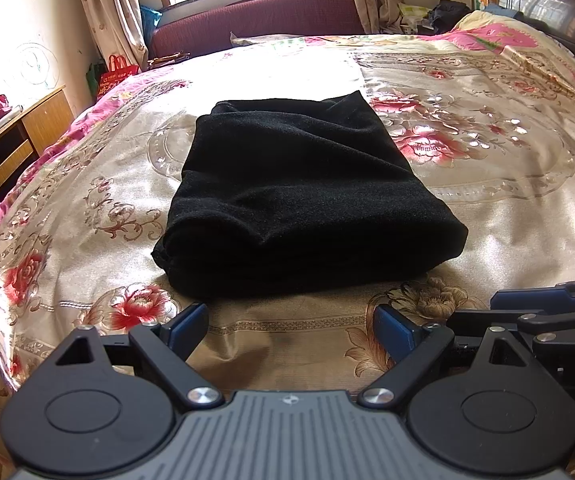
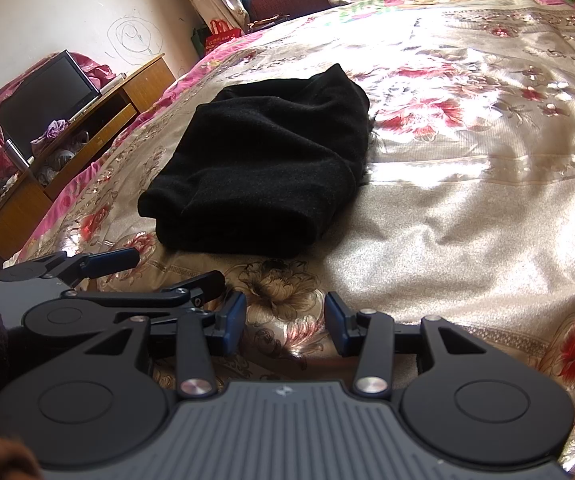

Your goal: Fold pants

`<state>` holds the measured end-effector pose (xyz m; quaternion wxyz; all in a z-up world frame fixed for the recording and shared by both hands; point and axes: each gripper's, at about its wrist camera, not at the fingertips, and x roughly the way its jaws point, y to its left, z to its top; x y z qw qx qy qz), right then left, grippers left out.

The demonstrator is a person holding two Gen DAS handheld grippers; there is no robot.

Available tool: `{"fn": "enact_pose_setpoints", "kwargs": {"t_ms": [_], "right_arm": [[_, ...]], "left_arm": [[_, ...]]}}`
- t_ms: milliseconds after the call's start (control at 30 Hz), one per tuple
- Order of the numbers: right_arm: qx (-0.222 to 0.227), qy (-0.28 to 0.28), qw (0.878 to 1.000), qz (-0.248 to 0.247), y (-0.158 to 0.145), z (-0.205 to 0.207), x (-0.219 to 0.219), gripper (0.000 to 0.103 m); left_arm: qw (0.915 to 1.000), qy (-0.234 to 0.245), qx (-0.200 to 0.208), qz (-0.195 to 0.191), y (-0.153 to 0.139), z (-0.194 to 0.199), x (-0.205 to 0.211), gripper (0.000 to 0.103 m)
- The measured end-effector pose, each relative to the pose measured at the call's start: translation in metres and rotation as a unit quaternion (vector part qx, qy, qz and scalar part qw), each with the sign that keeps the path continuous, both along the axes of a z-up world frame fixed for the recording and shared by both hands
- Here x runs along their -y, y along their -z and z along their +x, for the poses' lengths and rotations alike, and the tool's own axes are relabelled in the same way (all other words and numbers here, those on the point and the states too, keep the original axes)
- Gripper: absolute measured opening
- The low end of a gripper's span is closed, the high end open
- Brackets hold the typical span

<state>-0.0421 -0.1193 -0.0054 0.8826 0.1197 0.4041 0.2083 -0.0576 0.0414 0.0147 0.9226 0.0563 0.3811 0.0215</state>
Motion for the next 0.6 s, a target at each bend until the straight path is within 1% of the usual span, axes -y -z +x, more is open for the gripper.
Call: {"fn": "enact_pose_setpoints", "kwargs": {"t_ms": [400, 600], "right_arm": [[0.006, 0.006, 1.000, -0.021, -0.0008, 0.0027, 0.0060, 0.045], [0.019, 0.008, 0.998, -0.053, -0.0003, 0.0036, 0.0053, 0.045]], "left_arm": [[0.9999, 0.006, 0.008, 0.009, -0.0009, -0.0026, 0.0031, 0.103], [0.9999, 0.006, 0.010, 0.005, -0.0014, -0.0026, 0.0027, 0.103]]}}
